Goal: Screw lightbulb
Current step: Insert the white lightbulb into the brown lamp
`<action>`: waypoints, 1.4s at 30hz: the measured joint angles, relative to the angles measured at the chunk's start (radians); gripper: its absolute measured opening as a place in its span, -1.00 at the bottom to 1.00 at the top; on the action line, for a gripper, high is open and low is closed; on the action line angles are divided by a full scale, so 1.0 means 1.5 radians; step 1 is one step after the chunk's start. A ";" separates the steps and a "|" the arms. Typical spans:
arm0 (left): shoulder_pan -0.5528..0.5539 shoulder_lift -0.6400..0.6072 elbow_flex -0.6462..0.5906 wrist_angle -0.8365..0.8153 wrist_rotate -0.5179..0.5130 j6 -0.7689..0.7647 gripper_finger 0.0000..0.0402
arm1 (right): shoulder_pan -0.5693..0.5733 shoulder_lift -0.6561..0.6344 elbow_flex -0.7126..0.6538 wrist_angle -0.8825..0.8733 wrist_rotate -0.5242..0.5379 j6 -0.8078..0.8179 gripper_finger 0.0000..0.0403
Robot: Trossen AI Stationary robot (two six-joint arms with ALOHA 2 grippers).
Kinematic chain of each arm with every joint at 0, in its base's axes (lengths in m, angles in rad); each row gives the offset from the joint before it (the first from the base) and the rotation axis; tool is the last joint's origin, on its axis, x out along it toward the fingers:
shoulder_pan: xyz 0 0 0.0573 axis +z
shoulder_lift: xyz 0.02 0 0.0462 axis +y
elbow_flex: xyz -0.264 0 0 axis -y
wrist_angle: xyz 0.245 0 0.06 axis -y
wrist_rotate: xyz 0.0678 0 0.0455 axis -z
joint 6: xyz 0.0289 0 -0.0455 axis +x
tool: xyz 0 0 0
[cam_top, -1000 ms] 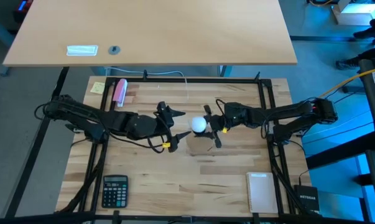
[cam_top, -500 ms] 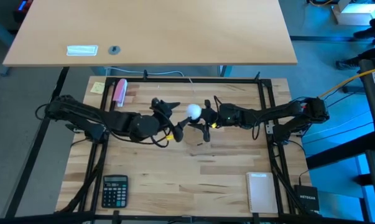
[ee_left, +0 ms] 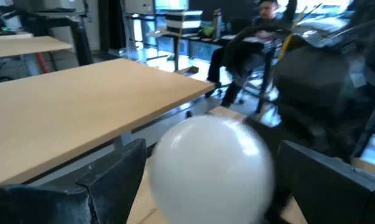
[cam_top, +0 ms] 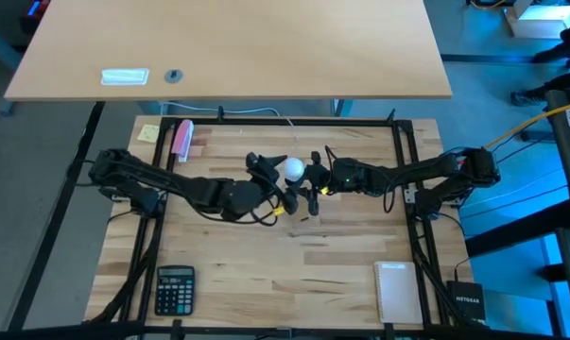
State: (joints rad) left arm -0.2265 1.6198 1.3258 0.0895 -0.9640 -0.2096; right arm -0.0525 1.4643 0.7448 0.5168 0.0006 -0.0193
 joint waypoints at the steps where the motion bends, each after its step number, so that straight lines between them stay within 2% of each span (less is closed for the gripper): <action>1: 0.001 0.003 -0.001 -0.001 -0.002 0.001 0.74 | 0.000 0.000 0.000 0.001 0.000 0.000 -0.26; 6: 0.002 0.007 -0.001 0.000 -0.005 0.000 0.63 | 0.000 0.000 0.000 -0.001 0.000 -0.002 -0.26; 14: 0.005 0.007 0.000 -0.020 0.015 0.000 0.14 | 0.000 0.000 0.000 0.000 -0.002 -0.006 -0.26; 22: 0.002 0.001 0.000 -0.027 0.045 0.023 0.13 | 0.000 -0.008 0.001 -0.003 -0.052 -0.010 -0.26; 30: -0.002 -0.015 0.003 -0.023 0.177 0.011 0.13 | -0.001 -0.040 0.005 -0.009 -0.269 -0.010 -0.26; 36: 0.002 -0.015 0.003 0.002 0.330 0.041 0.13 | 0.001 -0.044 0.021 -0.014 -0.458 0.023 -0.26; 42: 0.016 -0.013 0.003 0.034 0.477 0.065 0.13 | 0.026 -0.043 0.044 -0.020 -0.568 0.051 -0.26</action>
State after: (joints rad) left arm -0.2028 1.6005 1.3304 0.1413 -0.2484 -0.1126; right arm -0.0137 1.4000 0.8106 0.4874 -0.8520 0.0573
